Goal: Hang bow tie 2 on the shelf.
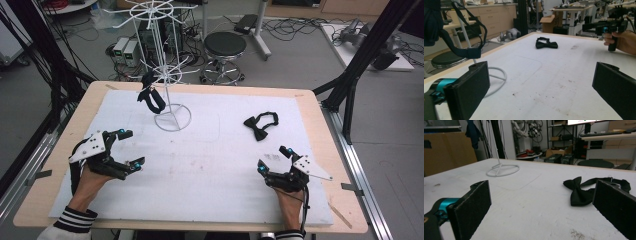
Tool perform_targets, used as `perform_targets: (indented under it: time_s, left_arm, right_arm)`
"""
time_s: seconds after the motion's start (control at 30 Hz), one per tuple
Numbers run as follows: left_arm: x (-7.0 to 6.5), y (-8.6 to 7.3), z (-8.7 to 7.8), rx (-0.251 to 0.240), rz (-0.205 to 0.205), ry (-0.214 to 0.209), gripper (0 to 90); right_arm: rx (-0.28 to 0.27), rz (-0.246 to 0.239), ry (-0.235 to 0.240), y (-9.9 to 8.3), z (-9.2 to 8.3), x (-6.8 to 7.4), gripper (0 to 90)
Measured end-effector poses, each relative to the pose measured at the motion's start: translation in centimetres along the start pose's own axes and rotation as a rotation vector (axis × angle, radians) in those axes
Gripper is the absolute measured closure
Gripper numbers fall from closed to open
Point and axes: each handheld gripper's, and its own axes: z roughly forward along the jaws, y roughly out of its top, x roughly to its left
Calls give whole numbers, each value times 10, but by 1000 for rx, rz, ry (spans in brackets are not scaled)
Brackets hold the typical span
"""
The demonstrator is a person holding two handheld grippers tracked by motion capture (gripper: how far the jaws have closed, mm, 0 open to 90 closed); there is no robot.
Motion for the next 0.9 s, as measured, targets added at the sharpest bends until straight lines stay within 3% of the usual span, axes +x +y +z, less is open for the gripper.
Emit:
perform_targets:
  time_s: [0.23, 0.47, 0.7, 0.9]
  left_arm:
    - [-1, 0, 1, -11, -9, -11, 17]
    - [0, 1, 1, -19, -17, -13, 17]
    - [0, 0, 0, -17, -22, -29, 17]
    - [1, 0, 0, -21, -29, -29, 18]
  right_arm:
    - [-9, 7, -20, 16, -4, -7, 12]
    - [30, -26, 10, 35, 0, -13, 13]
    - [102, -35, 52, 56, 13, -22, 12]
    - [180, -73, 59, 71, 27, -30, 13]
